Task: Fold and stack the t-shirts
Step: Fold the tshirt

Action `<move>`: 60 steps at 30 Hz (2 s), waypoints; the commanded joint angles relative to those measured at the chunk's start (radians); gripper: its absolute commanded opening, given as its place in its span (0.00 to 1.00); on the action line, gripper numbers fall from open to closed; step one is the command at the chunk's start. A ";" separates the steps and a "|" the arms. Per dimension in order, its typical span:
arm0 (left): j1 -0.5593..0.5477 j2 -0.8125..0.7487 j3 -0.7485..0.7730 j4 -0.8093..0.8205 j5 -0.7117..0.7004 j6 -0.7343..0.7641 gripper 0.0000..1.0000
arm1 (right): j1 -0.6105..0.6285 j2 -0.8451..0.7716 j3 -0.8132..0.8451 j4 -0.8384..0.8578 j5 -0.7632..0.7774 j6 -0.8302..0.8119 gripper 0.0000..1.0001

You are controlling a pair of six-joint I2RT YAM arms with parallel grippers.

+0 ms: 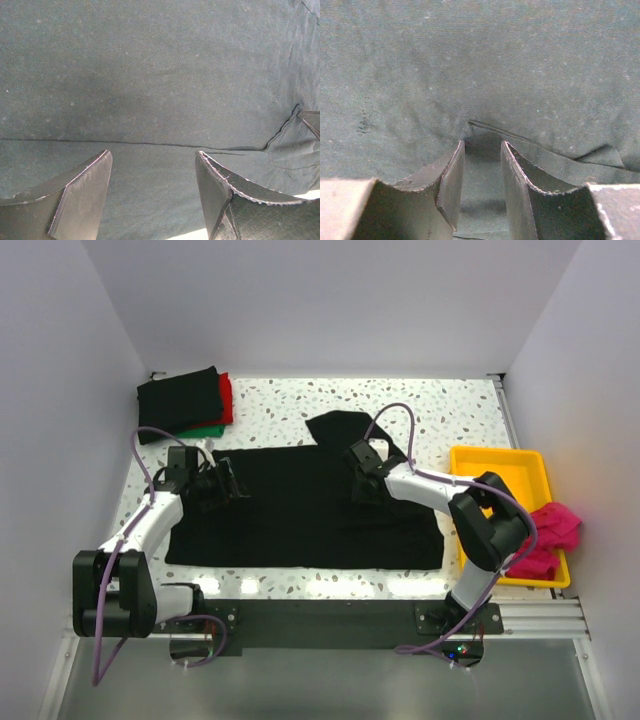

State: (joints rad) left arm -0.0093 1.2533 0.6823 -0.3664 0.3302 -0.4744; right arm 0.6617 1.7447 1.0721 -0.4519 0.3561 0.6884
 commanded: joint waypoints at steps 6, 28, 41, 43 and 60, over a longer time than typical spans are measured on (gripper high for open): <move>-0.004 -0.011 0.000 0.032 0.023 0.025 0.72 | 0.016 0.036 0.066 0.015 0.052 0.014 0.39; -0.004 -0.008 -0.001 0.030 0.023 0.026 0.72 | 0.019 0.003 0.071 -0.010 0.075 0.010 0.01; -0.006 -0.008 -0.003 0.034 0.026 0.025 0.72 | 0.029 0.044 0.094 -0.013 0.078 0.003 0.31; -0.006 -0.006 -0.004 0.034 0.026 0.026 0.72 | 0.029 0.050 0.092 -0.013 0.078 0.005 0.32; -0.006 -0.005 -0.004 0.034 0.024 0.026 0.72 | 0.029 0.053 0.058 0.010 0.078 0.023 0.25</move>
State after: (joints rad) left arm -0.0093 1.2533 0.6800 -0.3607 0.3374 -0.4740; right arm 0.6868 1.7996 1.1309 -0.4625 0.4019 0.6914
